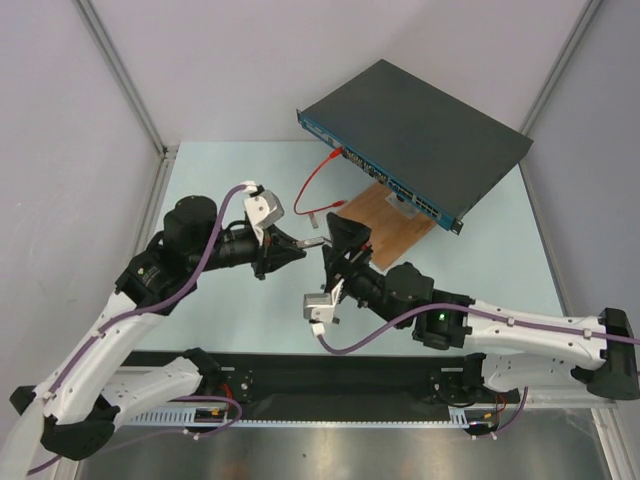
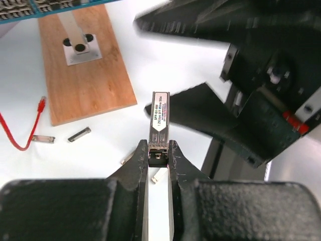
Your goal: Insert the plug into the switch port
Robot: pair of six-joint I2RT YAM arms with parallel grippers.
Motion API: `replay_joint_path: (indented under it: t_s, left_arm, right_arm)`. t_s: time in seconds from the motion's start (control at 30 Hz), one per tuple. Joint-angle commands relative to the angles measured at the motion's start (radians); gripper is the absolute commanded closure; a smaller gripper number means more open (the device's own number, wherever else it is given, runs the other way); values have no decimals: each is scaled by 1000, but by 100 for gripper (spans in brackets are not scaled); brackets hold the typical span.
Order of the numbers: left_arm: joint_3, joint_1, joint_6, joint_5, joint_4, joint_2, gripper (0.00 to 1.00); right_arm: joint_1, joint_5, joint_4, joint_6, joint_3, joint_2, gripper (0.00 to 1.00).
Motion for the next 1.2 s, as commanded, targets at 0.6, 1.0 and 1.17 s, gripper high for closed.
replay_joint_path:
  t_s: [0.6, 1.0, 1.17]
  left_arm:
    - [-120, 18, -233, -103, 559, 40, 100]
    - [-143, -217, -41, -429, 713, 155, 100]
    - [-142, -287, -29, -509, 777, 238, 100]
  right_arm:
    - [-598, -319, -775, 1241, 557, -92, 0]
    - [-1415, -905, -922, 1835, 523, -219, 0]
    - [-1750, -1253, -874, 2043, 463, -195, 0]
